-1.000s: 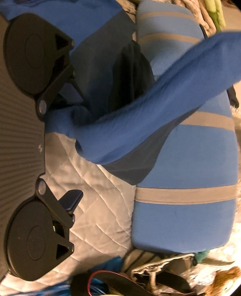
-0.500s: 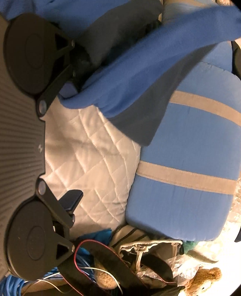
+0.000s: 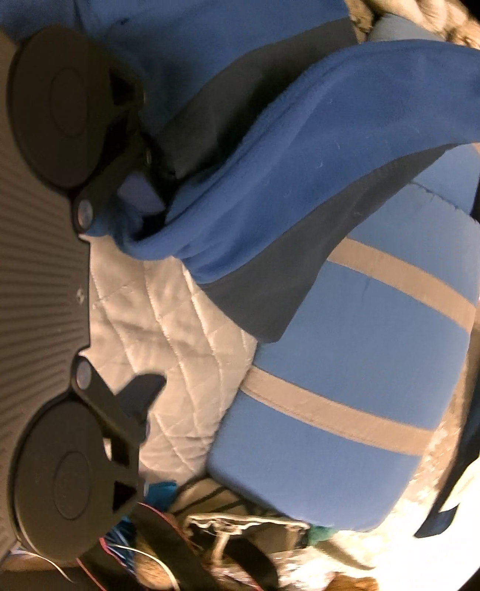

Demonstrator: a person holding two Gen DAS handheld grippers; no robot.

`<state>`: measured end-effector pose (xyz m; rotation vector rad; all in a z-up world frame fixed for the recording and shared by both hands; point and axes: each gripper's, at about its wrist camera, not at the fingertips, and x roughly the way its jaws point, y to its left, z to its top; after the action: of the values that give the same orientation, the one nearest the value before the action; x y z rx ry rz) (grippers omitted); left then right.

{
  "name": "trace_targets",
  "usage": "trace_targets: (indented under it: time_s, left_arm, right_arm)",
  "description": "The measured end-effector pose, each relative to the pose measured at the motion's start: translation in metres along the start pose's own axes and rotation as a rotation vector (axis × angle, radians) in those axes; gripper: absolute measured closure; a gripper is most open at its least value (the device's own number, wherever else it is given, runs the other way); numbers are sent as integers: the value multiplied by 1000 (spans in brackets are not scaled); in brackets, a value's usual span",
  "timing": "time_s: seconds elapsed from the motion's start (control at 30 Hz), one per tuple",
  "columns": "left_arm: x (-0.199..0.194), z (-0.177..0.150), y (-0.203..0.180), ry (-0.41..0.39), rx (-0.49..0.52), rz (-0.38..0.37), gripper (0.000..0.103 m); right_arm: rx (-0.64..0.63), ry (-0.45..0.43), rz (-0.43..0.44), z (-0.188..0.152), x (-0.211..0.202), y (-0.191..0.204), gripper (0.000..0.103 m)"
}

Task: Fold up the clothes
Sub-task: 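Lower the cuff onto the jacket body with the left gripper while the right gripper opens beside the fleece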

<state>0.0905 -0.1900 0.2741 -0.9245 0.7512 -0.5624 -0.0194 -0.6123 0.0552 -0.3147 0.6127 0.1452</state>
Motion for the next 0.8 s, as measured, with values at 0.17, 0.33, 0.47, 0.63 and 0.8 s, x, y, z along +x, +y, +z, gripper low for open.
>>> trace_targets:
  time_s: [0.17,0.33,0.47,0.63,0.8]
  left_arm:
    - [-18,9,37,10,2,15,91]
    - [-34,13,77,15,36,93,91]
    - [-42,8,110,43,88,154,91]
    - [-47,-7,148,104,135,214,91]
    - [-50,-25,187,187,163,268,91]
  right_arm:
    - [-40,-2,0,4,-1,5,76]
    - [-81,-5,1,9,-2,10,89]
    - [-55,-6,1,12,-3,7,89]
    - [-8,6,15,13,-3,5,89]
    - [-18,18,9,10,-1,8,89]
